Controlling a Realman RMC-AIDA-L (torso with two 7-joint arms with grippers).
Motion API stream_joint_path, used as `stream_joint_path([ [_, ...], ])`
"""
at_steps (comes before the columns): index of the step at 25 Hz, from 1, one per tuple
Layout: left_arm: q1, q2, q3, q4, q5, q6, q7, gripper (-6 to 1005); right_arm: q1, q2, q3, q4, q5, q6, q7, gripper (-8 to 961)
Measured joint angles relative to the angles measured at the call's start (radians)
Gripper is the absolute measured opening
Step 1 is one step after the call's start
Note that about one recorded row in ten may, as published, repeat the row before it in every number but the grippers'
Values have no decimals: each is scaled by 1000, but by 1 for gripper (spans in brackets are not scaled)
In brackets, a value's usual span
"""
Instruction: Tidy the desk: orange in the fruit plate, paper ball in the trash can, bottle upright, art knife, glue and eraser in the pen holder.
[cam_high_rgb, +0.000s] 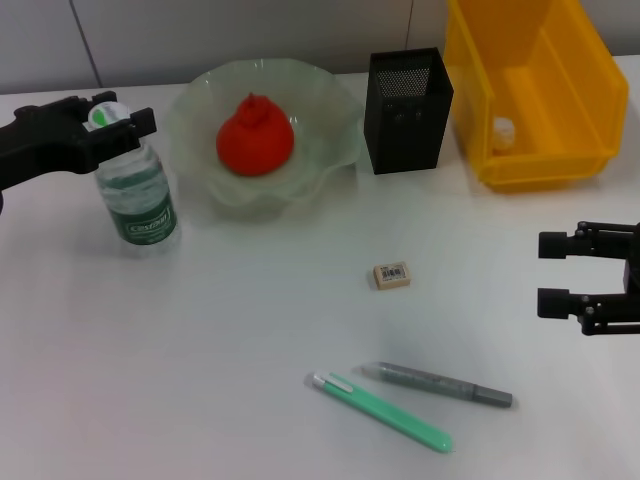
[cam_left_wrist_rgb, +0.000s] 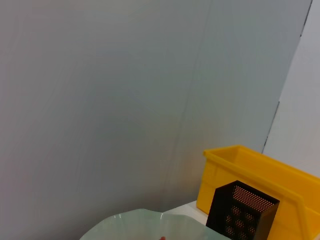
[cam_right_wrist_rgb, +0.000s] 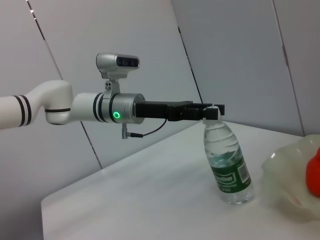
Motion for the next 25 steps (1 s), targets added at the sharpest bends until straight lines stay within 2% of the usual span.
stream_joint_path([
  [7, 4, 0, -2, 0, 2, 1, 0, 653, -1, 1, 0, 0, 0, 0, 0, 764],
  [12, 19, -2, -35, 11, -21, 20, 20, 720, -4, 2, 4, 0, 0, 0, 0, 764],
  [17, 63, -2, -112, 33, -124, 87, 124, 792, -7, 2, 10, -3, 0, 1, 4, 763],
  [21, 90, 4, -126, 47, -142, 148, 150, 851, -4, 2, 8, -26, 0, 2, 36, 763],
  [22, 109, 11, -127, 47, -143, 221, 156, 866, 1, 0, 5, -37, 0, 1, 59, 763],
  [25, 129, 22, -128, 42, -141, 295, 157, 866, 21, -5, -1, -75, -4, -9, 123, 763],
])
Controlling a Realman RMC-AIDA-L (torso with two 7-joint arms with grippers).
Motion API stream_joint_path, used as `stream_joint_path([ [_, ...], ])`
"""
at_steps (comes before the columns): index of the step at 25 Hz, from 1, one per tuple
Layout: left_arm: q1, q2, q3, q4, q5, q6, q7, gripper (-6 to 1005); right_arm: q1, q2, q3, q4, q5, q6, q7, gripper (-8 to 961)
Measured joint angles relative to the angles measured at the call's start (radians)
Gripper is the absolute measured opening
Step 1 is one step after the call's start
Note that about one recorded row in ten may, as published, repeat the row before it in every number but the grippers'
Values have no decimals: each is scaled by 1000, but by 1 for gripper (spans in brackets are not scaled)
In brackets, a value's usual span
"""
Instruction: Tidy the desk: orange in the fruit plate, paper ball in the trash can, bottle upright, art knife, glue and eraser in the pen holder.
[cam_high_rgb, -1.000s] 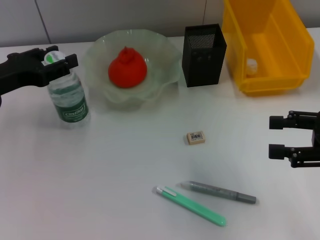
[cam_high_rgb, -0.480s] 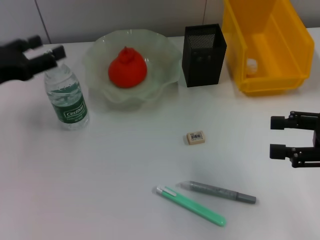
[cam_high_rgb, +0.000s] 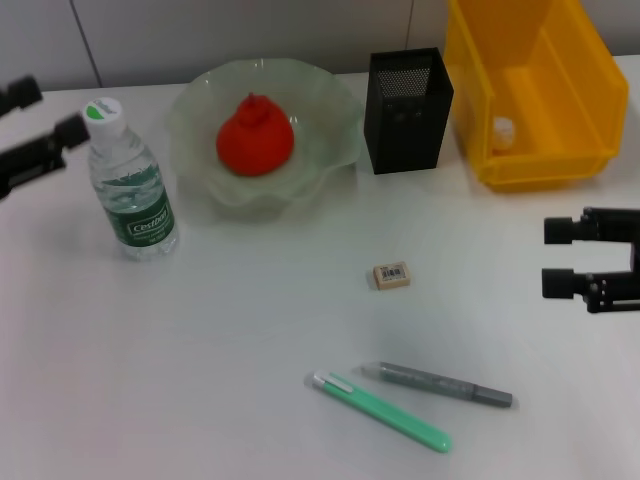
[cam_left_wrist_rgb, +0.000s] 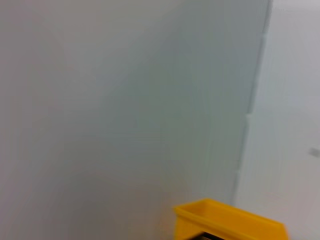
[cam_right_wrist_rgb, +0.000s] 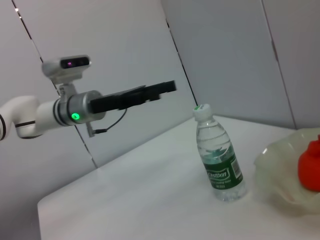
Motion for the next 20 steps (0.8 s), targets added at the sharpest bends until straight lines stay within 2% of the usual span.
stream_joint_path([
  [5, 42, 28, 12, -55, 8, 196, 67, 865, 45, 6, -16, -133, -54, -7, 122, 763],
  [7, 54, 39, 12, -96, 18, 269, 106, 865, 65, 6, -51, -195, -77, -7, 177, 763],
  [10, 69, 47, 12, -143, 54, 321, 153, 865, 114, -4, -137, -270, -115, -6, 308, 763],
  [15, 78, 48, 12, -217, 149, 352, 232, 865, 263, -32, -321, -292, -244, -6, 540, 763],
  [18, 79, 45, 7, -229, 192, 353, 252, 865, 366, -34, -425, -260, -346, 4, 661, 762],
  [20, 80, 42, 6, -231, 223, 353, 275, 865, 441, -22, -469, -222, -416, 7, 723, 762],
])
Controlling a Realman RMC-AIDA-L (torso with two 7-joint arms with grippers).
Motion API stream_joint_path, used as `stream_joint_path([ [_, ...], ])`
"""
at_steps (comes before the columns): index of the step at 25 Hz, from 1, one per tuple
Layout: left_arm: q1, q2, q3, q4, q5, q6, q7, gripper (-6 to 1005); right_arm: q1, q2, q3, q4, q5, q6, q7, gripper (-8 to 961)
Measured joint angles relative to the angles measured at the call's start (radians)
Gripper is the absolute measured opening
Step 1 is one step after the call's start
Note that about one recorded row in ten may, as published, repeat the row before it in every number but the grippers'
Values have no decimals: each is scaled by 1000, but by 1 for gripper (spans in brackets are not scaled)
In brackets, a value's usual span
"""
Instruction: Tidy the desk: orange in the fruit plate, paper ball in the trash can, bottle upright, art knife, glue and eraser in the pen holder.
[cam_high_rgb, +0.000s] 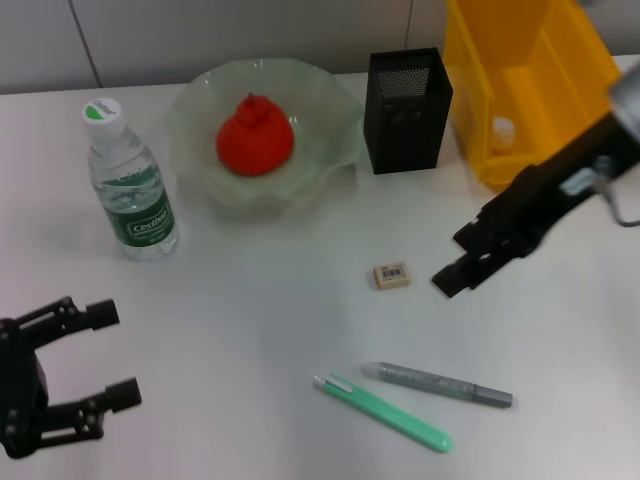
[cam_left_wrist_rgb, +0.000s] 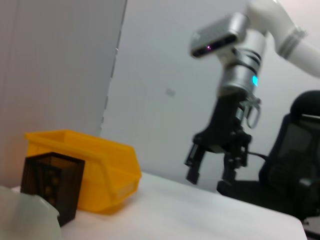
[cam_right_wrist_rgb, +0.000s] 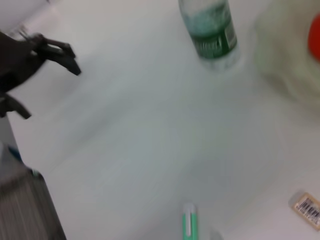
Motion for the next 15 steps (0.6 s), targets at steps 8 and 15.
stream_joint_path([
  [8, 9, 5, 4, -1, 44, 1, 52, 864, 244, 48, -184, 272, -160, 89, 196, 762],
  [15, 22, 9, -2, 7, 75, -19, 118, 864, 341, 59, -450, 396, -131, 242, 426, 762],
])
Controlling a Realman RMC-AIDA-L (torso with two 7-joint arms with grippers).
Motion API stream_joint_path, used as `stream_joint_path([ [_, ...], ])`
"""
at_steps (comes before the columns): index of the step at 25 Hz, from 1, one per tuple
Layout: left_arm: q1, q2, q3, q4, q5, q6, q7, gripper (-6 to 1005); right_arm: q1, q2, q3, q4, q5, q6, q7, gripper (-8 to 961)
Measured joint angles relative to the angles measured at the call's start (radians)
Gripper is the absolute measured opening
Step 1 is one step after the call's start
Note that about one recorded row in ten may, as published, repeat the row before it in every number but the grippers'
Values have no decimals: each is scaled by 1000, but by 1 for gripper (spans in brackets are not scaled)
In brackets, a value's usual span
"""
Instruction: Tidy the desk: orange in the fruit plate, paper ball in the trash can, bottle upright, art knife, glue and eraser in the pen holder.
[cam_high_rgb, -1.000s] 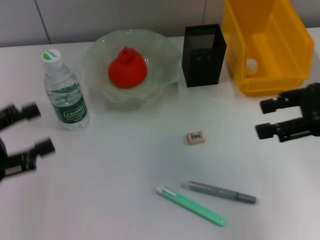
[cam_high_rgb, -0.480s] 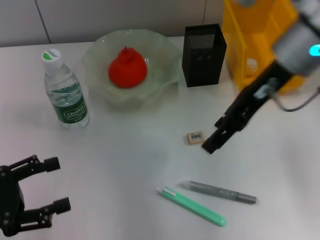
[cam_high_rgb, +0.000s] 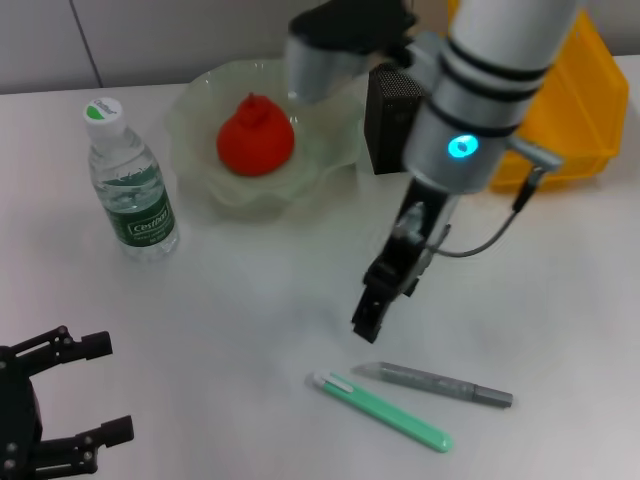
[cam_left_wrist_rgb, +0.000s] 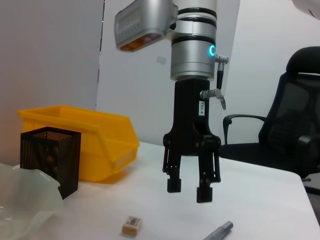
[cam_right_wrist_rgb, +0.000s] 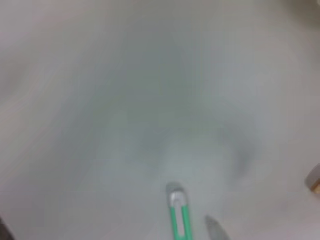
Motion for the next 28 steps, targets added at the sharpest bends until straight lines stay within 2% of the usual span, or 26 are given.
stream_joint_path([
  [1, 0, 0, 0, 0, 0, 0, 0, 864, 0, 0, 0, 0, 0, 0, 0, 762],
  [2, 0, 0, 3, 1, 0, -15, 10, 863, 15, 0, -82, 5, 34, 31, 54, 762],
  [3, 0, 0, 4, 1, 1, -18, 12, 863, 15, 0, -82, 5, 34, 31, 54, 762],
  [7, 0, 0, 4, 1, 4, -23, 16, 863, 54, 1, -202, 61, 167, 90, 101, 762],
  [15, -6, -7, 7, 1, 25, -54, 35, 863, 62, 1, -314, 137, 305, 179, 106, 761],
  [22, -1, -9, 4, 1, 25, -54, 38, 862, 47, 1, -417, 160, 343, 246, 107, 761],
  [28, 0, -11, 4, -3, 25, -57, 38, 862, 31, 1, -444, 163, 350, 282, 107, 761],
])
